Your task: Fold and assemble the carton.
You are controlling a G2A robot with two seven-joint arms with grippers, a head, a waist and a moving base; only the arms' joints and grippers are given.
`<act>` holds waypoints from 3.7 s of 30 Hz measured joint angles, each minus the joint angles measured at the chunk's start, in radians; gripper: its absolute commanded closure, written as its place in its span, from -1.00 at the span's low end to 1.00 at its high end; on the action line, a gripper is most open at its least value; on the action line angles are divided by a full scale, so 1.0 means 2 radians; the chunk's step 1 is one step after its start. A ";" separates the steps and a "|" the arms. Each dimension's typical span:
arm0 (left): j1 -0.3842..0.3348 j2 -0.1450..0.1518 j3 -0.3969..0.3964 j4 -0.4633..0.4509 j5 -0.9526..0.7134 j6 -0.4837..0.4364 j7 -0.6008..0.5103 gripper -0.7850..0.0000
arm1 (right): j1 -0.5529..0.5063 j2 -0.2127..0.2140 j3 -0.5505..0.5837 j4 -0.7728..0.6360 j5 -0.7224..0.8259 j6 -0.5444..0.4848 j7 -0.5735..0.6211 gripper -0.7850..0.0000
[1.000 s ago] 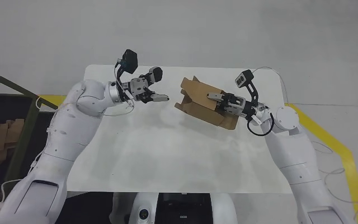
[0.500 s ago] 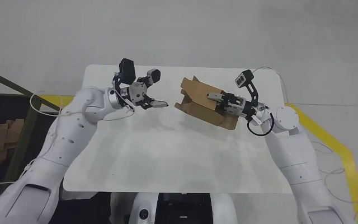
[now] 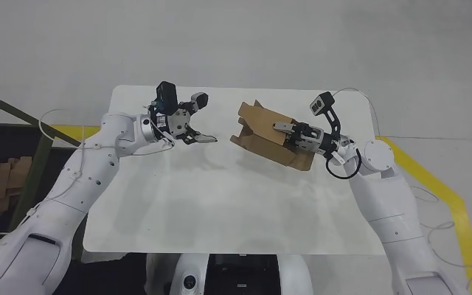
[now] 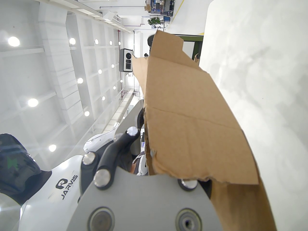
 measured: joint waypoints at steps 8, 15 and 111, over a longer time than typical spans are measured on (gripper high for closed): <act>0.000 0.000 0.000 0.000 0.000 0.000 0.000 -1.00 | 0.000 0.000 0.000 0.000 0.000 0.000 0.000 1.00; 0.010 -0.001 0.002 -0.003 0.001 0.012 -0.011 -1.00 | -0.004 0.000 -0.002 -0.010 -0.009 0.002 -0.012 1.00; -0.150 -0.020 0.290 0.060 0.112 0.000 0.231 -0.76 | 0.020 0.000 -0.048 -0.007 -0.022 -0.023 0.003 1.00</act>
